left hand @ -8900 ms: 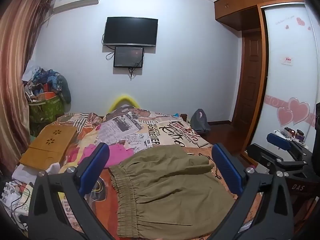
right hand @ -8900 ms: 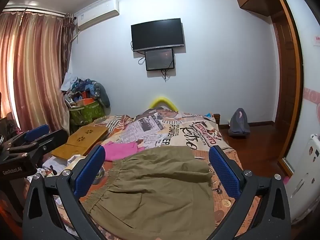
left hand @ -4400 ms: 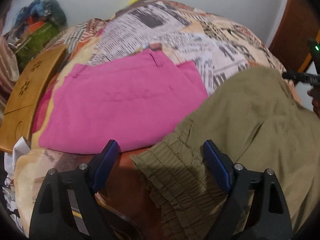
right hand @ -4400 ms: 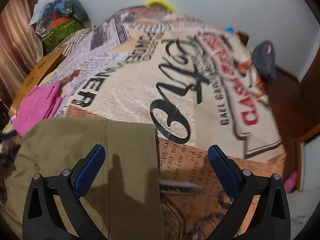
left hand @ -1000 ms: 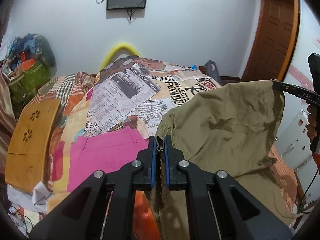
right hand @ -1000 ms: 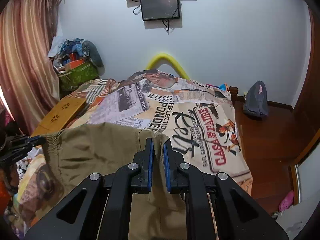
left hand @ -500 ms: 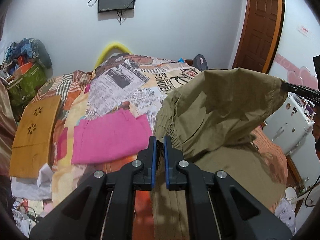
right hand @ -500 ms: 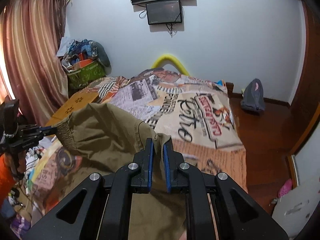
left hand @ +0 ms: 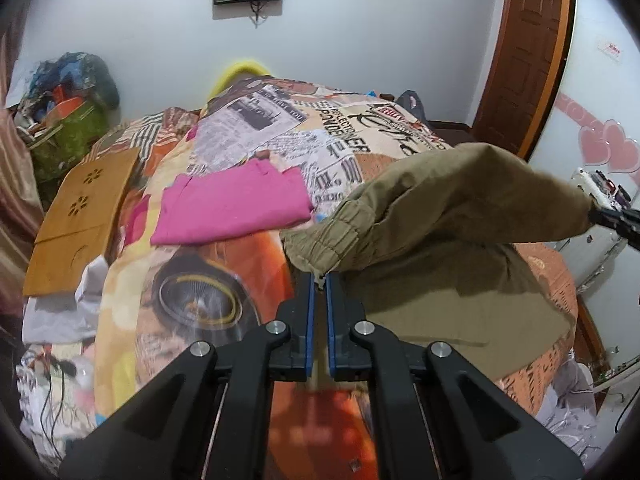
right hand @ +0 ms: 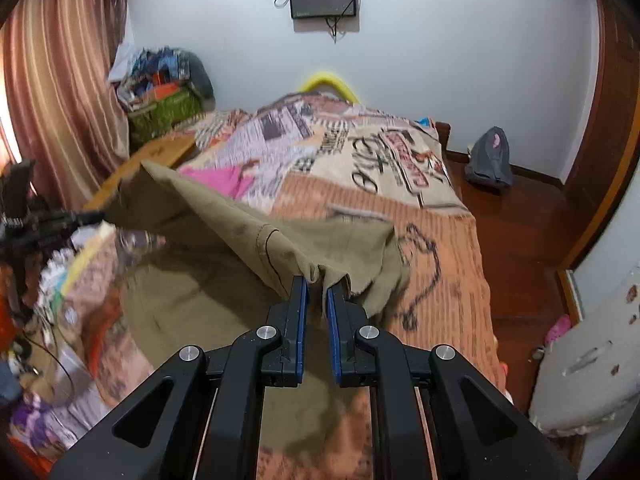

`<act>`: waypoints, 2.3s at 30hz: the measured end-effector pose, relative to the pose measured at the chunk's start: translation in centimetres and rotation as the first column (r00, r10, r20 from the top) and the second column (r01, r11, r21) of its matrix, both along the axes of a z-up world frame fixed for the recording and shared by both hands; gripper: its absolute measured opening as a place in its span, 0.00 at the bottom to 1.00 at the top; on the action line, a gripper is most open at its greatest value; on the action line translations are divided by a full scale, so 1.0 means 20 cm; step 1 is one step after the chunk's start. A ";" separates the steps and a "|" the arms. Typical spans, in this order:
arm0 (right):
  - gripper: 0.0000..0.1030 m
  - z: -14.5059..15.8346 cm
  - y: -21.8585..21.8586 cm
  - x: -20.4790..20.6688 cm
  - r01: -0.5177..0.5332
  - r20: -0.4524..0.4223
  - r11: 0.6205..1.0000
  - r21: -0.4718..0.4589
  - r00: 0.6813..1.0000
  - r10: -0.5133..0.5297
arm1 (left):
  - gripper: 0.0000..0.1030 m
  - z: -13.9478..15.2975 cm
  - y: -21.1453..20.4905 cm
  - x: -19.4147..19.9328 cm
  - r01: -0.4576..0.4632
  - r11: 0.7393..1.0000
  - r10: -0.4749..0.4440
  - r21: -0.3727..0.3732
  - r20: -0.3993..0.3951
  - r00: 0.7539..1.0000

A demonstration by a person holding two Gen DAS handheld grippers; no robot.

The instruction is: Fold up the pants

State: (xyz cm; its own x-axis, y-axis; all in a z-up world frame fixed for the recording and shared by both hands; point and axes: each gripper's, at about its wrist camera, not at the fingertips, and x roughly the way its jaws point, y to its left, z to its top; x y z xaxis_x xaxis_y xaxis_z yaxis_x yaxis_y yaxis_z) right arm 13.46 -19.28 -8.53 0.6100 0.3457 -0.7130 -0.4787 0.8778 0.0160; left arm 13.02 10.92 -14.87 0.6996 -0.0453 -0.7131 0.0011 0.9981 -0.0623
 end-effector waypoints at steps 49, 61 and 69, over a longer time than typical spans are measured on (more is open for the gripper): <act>0.53 -0.47 0.39 -0.24 -0.203 -0.015 0.933 -0.297 0.978 0.208 | 0.72 -0.28 -0.53 -0.08 0.174 0.901 -0.160 0.397 -0.068 0.985; 0.24 -0.44 0.44 -0.19 -0.232 -0.009 0.936 -0.264 0.971 0.239 | 0.46 -0.31 -0.68 0.06 0.254 0.859 -0.247 0.445 -0.075 0.966; 0.10 -0.38 0.41 -0.23 -0.227 0.011 0.955 -0.190 0.972 0.233 | 0.20 -0.27 -0.68 0.03 0.205 0.878 -0.224 0.432 -0.008 0.975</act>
State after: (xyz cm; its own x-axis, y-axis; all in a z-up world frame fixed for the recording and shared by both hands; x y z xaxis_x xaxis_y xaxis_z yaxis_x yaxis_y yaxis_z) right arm 8.88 -11.03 -16.03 0.5541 0.3421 -0.7589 -0.6654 0.7298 -0.1568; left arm 13.65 -2.68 -20.24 0.7367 0.1051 -0.6680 0.2113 0.9026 0.3751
